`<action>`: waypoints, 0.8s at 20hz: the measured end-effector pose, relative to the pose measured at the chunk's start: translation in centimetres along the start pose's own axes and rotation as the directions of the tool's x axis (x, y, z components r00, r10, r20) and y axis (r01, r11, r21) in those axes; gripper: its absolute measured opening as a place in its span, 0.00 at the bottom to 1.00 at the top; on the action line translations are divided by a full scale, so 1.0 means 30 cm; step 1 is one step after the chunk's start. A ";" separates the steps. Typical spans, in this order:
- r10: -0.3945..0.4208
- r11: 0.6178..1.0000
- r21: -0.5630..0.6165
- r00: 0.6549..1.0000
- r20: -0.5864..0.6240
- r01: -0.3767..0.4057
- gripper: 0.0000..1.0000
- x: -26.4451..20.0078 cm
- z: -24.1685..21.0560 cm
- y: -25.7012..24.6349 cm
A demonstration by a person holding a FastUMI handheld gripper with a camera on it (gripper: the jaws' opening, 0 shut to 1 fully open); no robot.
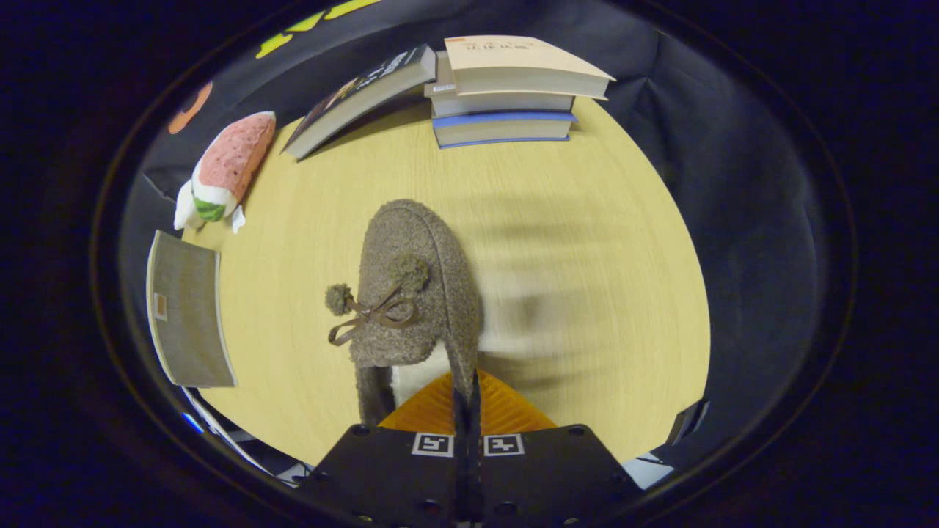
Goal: Open the storage box then place both shoes into the box .Put the left shoe in first, then the right shoe, with the right side of both shoes facing outward in a uniform manner.
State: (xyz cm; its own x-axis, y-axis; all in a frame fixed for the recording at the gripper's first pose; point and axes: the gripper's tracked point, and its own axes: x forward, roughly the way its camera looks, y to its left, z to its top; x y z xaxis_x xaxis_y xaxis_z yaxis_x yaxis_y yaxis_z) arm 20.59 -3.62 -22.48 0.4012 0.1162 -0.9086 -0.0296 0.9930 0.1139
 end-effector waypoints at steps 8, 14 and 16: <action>0.030 1.000 -0.009 0.995 0.099 -0.030 0.00 -0.257 0.057 0.194; 0.123 0.989 -0.102 0.978 0.170 -0.106 0.00 -0.484 0.086 0.552; 0.176 0.979 -0.133 0.970 0.170 -0.154 0.00 -0.539 0.077 0.705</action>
State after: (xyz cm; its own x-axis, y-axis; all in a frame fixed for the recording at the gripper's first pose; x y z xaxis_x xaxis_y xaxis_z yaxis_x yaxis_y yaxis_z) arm 15.59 15.45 -4.44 0.5395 0.2840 -0.7926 -0.2129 0.9568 0.1979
